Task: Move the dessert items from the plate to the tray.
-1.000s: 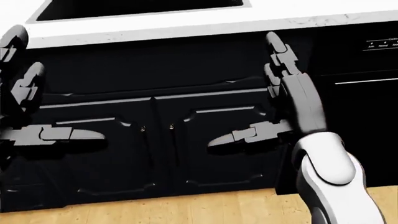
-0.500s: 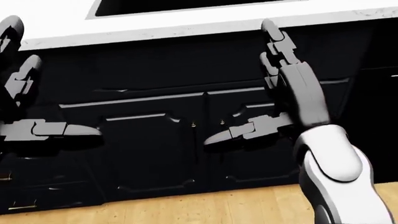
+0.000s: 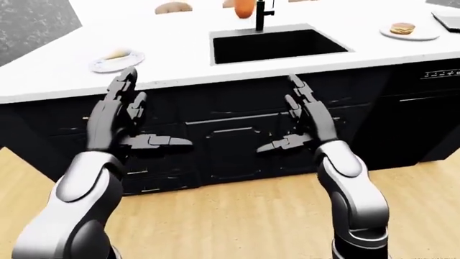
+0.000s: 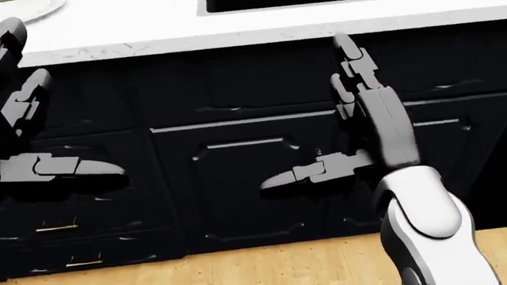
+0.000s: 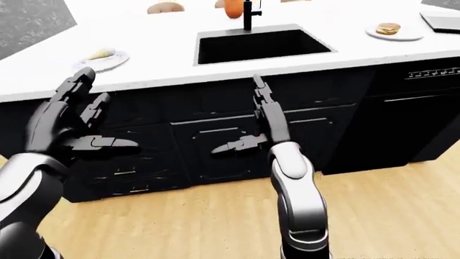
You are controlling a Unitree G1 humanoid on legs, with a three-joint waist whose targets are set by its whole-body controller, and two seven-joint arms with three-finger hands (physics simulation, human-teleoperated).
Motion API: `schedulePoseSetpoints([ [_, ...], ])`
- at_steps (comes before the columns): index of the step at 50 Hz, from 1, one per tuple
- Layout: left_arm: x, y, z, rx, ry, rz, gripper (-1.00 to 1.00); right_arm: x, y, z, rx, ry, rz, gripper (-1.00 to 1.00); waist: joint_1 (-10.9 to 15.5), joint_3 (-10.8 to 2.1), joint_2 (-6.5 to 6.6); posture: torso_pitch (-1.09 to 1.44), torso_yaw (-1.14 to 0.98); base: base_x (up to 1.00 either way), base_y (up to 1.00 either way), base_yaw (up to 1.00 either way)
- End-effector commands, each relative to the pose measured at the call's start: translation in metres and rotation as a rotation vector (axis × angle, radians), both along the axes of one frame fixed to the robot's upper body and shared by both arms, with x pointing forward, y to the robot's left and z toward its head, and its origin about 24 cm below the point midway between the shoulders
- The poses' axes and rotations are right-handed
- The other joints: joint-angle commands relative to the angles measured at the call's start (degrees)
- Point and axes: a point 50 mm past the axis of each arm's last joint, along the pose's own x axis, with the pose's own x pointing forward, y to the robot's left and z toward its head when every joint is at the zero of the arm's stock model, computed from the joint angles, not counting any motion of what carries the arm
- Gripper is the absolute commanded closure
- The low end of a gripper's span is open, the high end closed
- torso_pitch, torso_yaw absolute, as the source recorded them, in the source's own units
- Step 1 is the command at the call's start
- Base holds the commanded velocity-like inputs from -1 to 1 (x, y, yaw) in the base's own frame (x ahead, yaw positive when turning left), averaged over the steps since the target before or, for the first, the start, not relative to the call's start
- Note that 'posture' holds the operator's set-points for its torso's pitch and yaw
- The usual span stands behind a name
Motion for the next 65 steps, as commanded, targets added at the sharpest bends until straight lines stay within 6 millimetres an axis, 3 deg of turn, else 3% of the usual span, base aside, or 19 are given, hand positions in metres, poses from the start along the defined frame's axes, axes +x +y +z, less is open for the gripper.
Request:
schedulePoseSetpoints([
  [1, -0.004, -0.004, 0.015, 0.011, -0.095, -0.024, -1.00, -0.004, -0.002, 0.021, 0.006, -0.117, -0.001, -1.00, -0.2, -1.10, -0.37, 0.00, 0.00, 0.00, 0.98, 0.00],
  [2, -0.004, -0.004, 0.015, 0.011, -0.095, -0.024, -1.00, -0.004, -0.002, 0.021, 0.008, -0.118, 0.001, -1.00, 1.6, -1.46, -2.25, 0.00, 0.00, 0.00, 0.00, 1.00],
  [4, -0.004, -0.004, 0.015, 0.011, -0.096, -0.025, -1.00, -0.005, -0.001, 0.023, 0.008, -0.121, 0.005, -1.00, 1.1, -1.66, -0.41, 0.00, 0.00, 0.00, 0.00, 1.00],
  [9, -0.005, -0.004, 0.018, 0.013, -0.097, -0.022, -1.00, -0.005, -0.002, 0.025, 0.004, -0.121, 0.007, -1.00, 0.0, -0.28, -1.69, 0.00, 0.00, 0.00, 0.20, 0.80],
  [14, -0.006, -0.004, 0.031, 0.021, -0.117, -0.021, -1.00, -0.004, -0.001, 0.035, -0.009, -0.137, 0.002, -1.00, -1.2, 1.57, -9.83, 0.00, 0.00, 0.16, 0.93, 0.00],
  [21, -0.007, -0.005, 0.029, 0.026, -0.115, -0.026, -1.00, -0.005, 0.002, 0.042, 0.006, -0.162, 0.025, -1.00, -3.7, 0.02, -4.06, 0.00, 0.00, 0.53, 0.66, 0.00],
  [24, -0.005, -0.005, 0.024, 0.025, -0.109, -0.025, -1.00, -0.005, 0.003, 0.043, 0.007, -0.171, 0.033, -1.00, -3.9, 0.96, 4.07, 0.00, 0.00, 0.59, 0.00, 0.00],
  [25, -0.006, -0.006, 0.027, 0.026, -0.112, -0.026, -1.00, -0.005, 0.004, 0.045, 0.007, -0.176, 0.037, -1.00, -4.0, 1.72, 1.32, 0.00, 0.00, 0.59, 0.00, 0.00],
  [27, -0.005, -0.007, 0.029, 0.029, -0.116, -0.029, -1.00, -0.005, 0.004, 0.048, 0.006, -0.182, 0.040, -1.00, -2.5, -0.08, 0.91, 0.00, 0.00, 0.59, 0.00, 0.00],
  [36, -0.008, -0.005, 0.036, 0.036, -0.126, -0.027, -1.00, -0.007, 0.006, 0.063, -0.001, -0.204, 0.048, -1.00, 1.3, -0.64, -3.01, 0.00, 0.00, 0.58, 0.00, 0.00],
  [39, -0.009, -0.003, 0.040, 0.031, -0.131, -0.024, -1.00, -0.007, 0.005, 0.066, 0.003, -0.217, 0.044, -1.00, 1.3, -1.76, -6.20, 0.00, 0.00, 0.58, 0.00, 0.00],
  [42, -0.009, -0.002, 0.045, 0.030, -0.139, -0.023, -1.00, -0.008, 0.006, 0.070, 0.007, -0.224, 0.046, -1.00, 0.7, 2.22, -6.64, 0.00, 0.00, 0.49, 0.00, 0.00],
  [44, -0.010, -0.001, 0.047, 0.032, -0.143, -0.022, -1.00, -0.009, 0.005, 0.073, -0.001, -0.237, 0.043, -1.00, 2.2, -0.93, -7.87, 0.00, 0.00, 0.00, 0.18, 0.44],
  [48, -0.012, -0.001, 0.053, 0.035, -0.150, -0.021, -1.00, -0.011, 0.005, 0.080, -0.001, -0.252, 0.045, -1.00, 0.7, 1.11, -4.75, 0.00, 0.00, 0.00, 0.00, 1.00],
  [52, -0.013, -0.001, 0.055, 0.038, -0.154, -0.021, -1.00, -0.013, 0.004, 0.088, 0.001, -0.265, 0.049, -1.00, 1.9, -0.92, 2.57, 0.00, 0.00, 0.00, 0.00, 1.00],
  [55, -0.012, -0.002, 0.059, 0.042, -0.157, -0.024, -1.00, -0.013, 0.003, 0.091, -0.004, -0.267, 0.045, -1.00, 2.4, -1.48, -1.33, 0.00, 0.00, 0.18, 0.10, 0.30],
  [58, -0.013, -0.003, 0.060, 0.046, -0.158, -0.025, -1.00, -0.013, 0.002, 0.093, -0.002, -0.274, 0.045, -1.00, 2.0, 2.45, -3.02, 0.00, 0.00, 0.72, 0.09, 0.00],
  [63, -0.011, -0.005, 0.054, 0.046, -0.149, -0.031, -1.00, -0.013, 0.000, 0.093, -0.002, -0.276, 0.043, -1.00, 1.4, 1.68, -5.67, 0.00, 0.00, 0.74, 0.09, 0.00],
  [65, -0.011, -0.005, 0.053, 0.046, -0.147, -0.031, -1.00, -0.012, -0.001, 0.092, -0.003, -0.278, 0.036, -1.00, 1.2, 1.29, -9.09, 0.00, 0.00, 0.41, 0.04, 0.00],
])
